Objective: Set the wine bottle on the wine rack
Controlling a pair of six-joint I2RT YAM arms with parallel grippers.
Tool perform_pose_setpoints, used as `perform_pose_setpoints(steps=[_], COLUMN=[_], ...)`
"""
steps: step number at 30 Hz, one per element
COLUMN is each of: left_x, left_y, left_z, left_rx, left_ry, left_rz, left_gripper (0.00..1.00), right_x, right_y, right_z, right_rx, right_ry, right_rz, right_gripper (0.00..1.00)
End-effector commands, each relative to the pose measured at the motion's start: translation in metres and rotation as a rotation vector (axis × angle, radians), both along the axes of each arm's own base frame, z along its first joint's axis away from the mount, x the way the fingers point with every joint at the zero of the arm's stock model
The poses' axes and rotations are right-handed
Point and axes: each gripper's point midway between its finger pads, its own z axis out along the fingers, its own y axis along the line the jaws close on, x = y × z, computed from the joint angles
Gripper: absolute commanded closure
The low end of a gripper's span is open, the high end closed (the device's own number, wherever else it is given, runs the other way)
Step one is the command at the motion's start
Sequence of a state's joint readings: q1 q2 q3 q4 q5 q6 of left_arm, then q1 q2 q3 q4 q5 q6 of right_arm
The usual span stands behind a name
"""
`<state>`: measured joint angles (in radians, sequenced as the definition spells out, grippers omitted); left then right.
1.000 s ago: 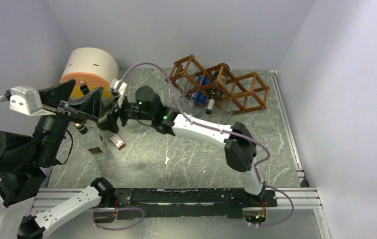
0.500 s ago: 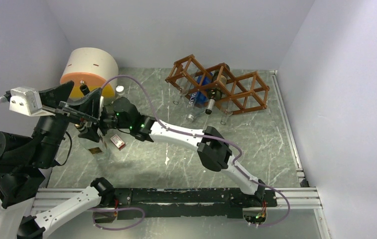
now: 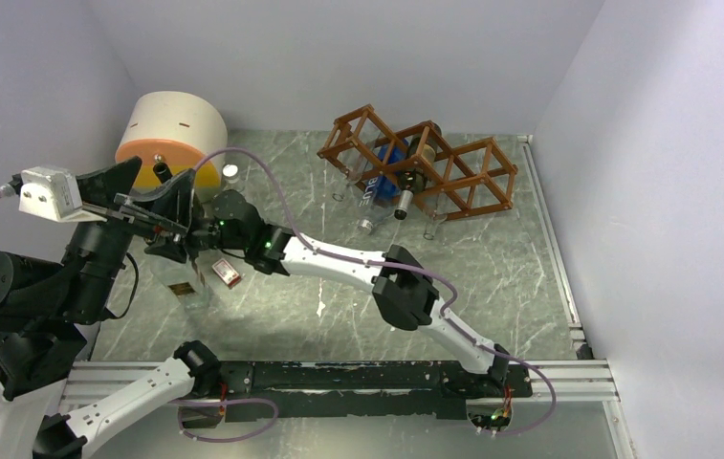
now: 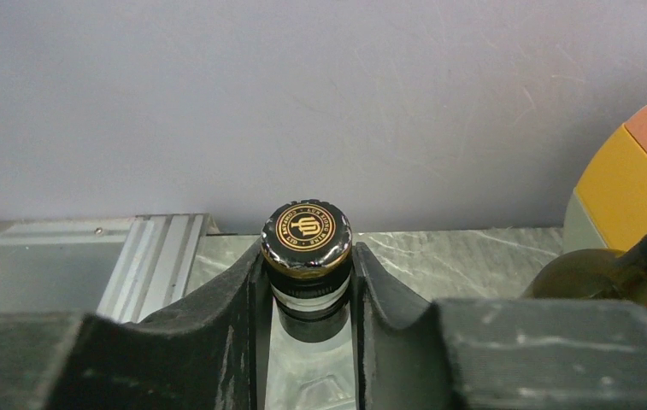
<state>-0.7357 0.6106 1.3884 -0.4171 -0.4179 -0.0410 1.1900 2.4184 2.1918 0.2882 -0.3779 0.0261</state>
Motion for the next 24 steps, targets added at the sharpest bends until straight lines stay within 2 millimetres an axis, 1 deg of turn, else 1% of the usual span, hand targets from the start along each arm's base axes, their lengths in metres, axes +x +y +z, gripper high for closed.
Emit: perform_pose_setpoints(steps=[1,5,8,10,13,16,19,20,22,24], left_x=[-0.003,-0.002,-0.003,-0.003,-0.003,0.000,0.004,0.005,0.006,0.008], left_y=[0.007,0.007,0.010,0.012,0.012,0.009,0.009,0.012,0.015,0.013], left_z=[0.002,0.001,0.001,0.000,-0.002,-0.006,-0.012,-0.014,-0.018,-0.027], left_rx=[-0.013,-0.010,-0.011,-0.014,-0.019,-0.015,0.003,0.004,0.007,0.020], left_ry=[0.000,0.004,0.006,0.004,0.002,0.011,0.033,0.040,0.049,0.056], left_rz=[0.018,0.019,0.033,0.039,0.039,0.039,0.056,0.070,0.091,0.092], left_gripper=[0.05,0.05,0.05,0.05,0.05,0.05,0.05,0.05,0.05,0.05], right_x=[-0.008,-0.010,-0.016,-0.019,-0.024,-0.024,-0.022,-0.020,-0.017,-0.012], right_y=[-0.013,-0.038,-0.068,-0.087,-0.111,-0.134,-0.161,-0.170,-0.196,-0.217], right_z=[0.044,0.063,0.078,0.093,0.105,0.115,0.119,0.116,0.114,0.111], right_rx=[0.087,0.127,0.171,0.195,0.210,0.212,0.196,0.180,0.163,0.139], right_ry=[-0.053,-0.081,-0.102,-0.113,-0.116,-0.111,-0.103,-0.101,-0.100,-0.091], right_rz=[-0.033,-0.078,-0.102,-0.117,-0.139,-0.182,-0.245,-0.267,-0.328,-0.393], right_gripper=[0.79,0.83,0.84,0.84,0.86,0.88,0.90,0.91,0.93,0.94])
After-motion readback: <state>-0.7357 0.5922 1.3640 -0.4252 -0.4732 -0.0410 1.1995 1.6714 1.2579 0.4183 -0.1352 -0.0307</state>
